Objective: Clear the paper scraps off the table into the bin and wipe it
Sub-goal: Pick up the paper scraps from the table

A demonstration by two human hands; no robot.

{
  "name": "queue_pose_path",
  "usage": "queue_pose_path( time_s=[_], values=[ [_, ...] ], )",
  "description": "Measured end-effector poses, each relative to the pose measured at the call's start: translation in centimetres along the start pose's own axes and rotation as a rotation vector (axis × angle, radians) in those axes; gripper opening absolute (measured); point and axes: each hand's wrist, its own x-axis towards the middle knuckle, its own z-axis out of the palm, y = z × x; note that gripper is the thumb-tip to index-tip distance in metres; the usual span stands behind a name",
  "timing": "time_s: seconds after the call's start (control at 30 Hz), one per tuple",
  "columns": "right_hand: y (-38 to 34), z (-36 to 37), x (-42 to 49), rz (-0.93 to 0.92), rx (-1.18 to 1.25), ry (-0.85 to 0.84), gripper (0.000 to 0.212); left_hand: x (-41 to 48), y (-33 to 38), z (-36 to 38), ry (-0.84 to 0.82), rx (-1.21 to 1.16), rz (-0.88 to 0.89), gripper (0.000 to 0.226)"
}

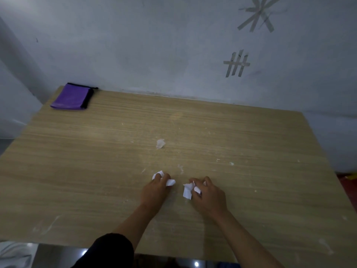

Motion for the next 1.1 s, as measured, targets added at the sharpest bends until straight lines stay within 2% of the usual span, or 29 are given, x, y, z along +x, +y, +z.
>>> queue_pose_path(
  time_s=[0.1,0.23,0.37,0.43,0.5,0.6,0.7,0.87,1.1],
  values=[
    [-0.5,0.6,-0.6,-0.053,-0.081,0.035,0.049,-0.4,-0.9,0.1,0.006,-0.035,-0.006,0.057],
    [-0.7,1.5,-0.9,-0.149,-0.181,0.078,0.033,-0.9,-0.9,-0.6,0.01,-0.096,-0.061,0.034],
    [-1.3,1.6,-0.1,-0.15,-0.12,0.098,0.024,-0.3,-0.8,-1.0,-0.004,-0.124,-0.086,0.029],
    [-1.6,1.4,0.4,-0.059,-0.013,0.12,0.021,0.1,-1.0,-1.3,-0.012,-0.225,-0.11,0.021],
    [-1.8,0.9,1.0,0.104,0.19,0.071,0.013,0.3,-1.3,-1.9,0.059,-0.394,-0.183,0.009],
    [-2.0,0.1,1.7,0.241,0.5,0.049,0.033,0.1,-1.7,-3.3,0.21,-0.564,-0.302,0.01],
    [-2.2,0.0,2.0,0.293,0.582,0.005,0.035,-0.2,-2.8,-4.2,0.296,-0.572,-0.317,0.014],
    [-4.3,0.3,2.5,0.201,0.604,-0.132,0.023,-1.0,-4.1,-4.1,0.302,-0.591,-0.323,0.012],
    [-9.0,1.6,4.2,-0.05,0.388,-0.26,0.033,-1.4,-4.6,-4.3,0.359,-0.589,-0.358,0.013]
  ],
)
